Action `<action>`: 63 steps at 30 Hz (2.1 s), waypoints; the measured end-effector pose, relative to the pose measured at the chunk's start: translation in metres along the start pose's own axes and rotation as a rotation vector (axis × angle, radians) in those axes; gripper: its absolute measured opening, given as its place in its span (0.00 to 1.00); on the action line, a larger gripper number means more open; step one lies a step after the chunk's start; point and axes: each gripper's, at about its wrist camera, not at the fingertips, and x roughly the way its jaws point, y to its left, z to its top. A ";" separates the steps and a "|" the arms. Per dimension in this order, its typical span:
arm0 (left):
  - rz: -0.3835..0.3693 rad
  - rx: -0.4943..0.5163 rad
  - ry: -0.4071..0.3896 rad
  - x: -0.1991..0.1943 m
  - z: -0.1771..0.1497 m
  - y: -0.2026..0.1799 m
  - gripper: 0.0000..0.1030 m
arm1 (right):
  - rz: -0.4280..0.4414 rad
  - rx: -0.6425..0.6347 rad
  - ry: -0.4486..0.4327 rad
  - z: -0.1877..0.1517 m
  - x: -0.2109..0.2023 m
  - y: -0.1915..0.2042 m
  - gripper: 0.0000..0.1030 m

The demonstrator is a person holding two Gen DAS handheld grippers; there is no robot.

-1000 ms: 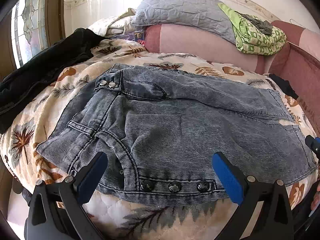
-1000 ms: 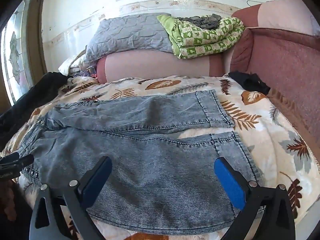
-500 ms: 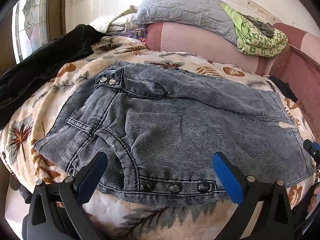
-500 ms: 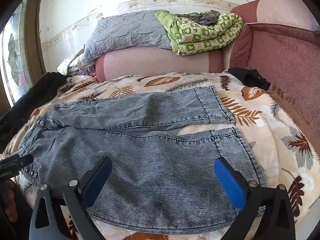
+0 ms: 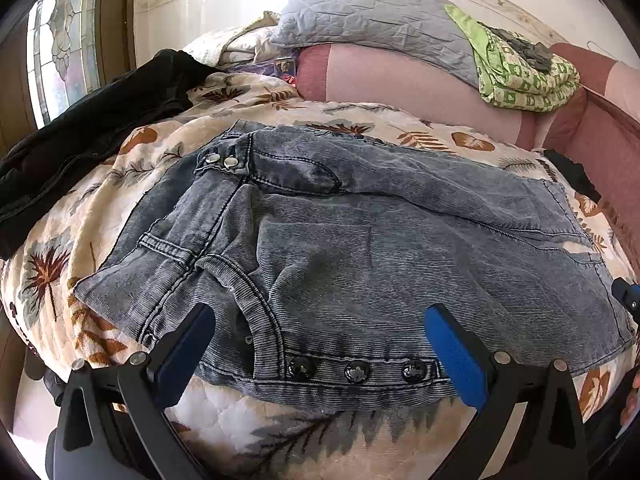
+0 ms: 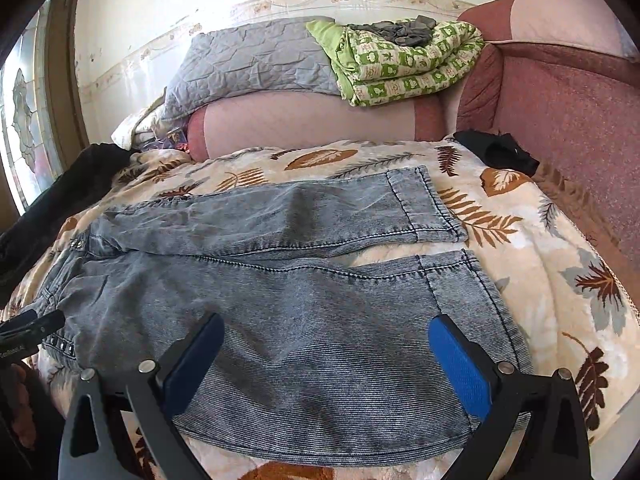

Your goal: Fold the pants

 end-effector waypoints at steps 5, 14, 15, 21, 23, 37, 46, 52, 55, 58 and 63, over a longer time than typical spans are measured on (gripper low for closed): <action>0.002 0.003 0.000 0.000 0.000 0.000 1.00 | -0.005 -0.003 0.001 0.000 0.001 0.000 1.00; 0.013 0.014 -0.007 -0.001 -0.001 -0.003 1.00 | 0.005 0.001 0.002 -0.001 0.001 -0.002 1.00; 0.012 0.015 -0.010 -0.001 -0.001 -0.003 1.00 | 0.004 -0.004 0.006 -0.001 0.003 -0.001 1.00; -0.002 0.010 -0.011 -0.002 0.000 -0.001 1.00 | -0.008 -0.026 0.009 -0.003 0.004 0.004 1.00; -0.005 0.007 -0.011 -0.002 0.001 0.000 1.00 | -0.010 -0.026 0.014 -0.003 0.005 0.004 1.00; -0.039 -0.030 0.004 -0.008 0.001 0.014 1.00 | 0.087 0.079 0.091 0.003 0.003 -0.017 1.00; -0.037 -0.043 0.004 -0.023 0.025 0.046 1.00 | 0.125 0.281 0.389 0.026 -0.002 -0.129 1.00; -0.007 -0.090 0.048 0.001 0.039 0.068 1.00 | 0.223 0.401 0.520 0.008 0.008 -0.159 1.00; -0.026 -0.155 0.085 0.009 0.041 0.082 1.00 | 0.260 0.434 0.541 0.002 0.017 -0.162 0.99; -0.040 -0.211 0.096 0.011 0.042 0.097 1.00 | 0.233 0.437 0.578 -0.002 0.029 -0.163 0.95; -0.036 -0.285 0.119 0.013 0.043 0.120 1.00 | 0.241 0.432 0.570 -0.004 0.031 -0.161 0.63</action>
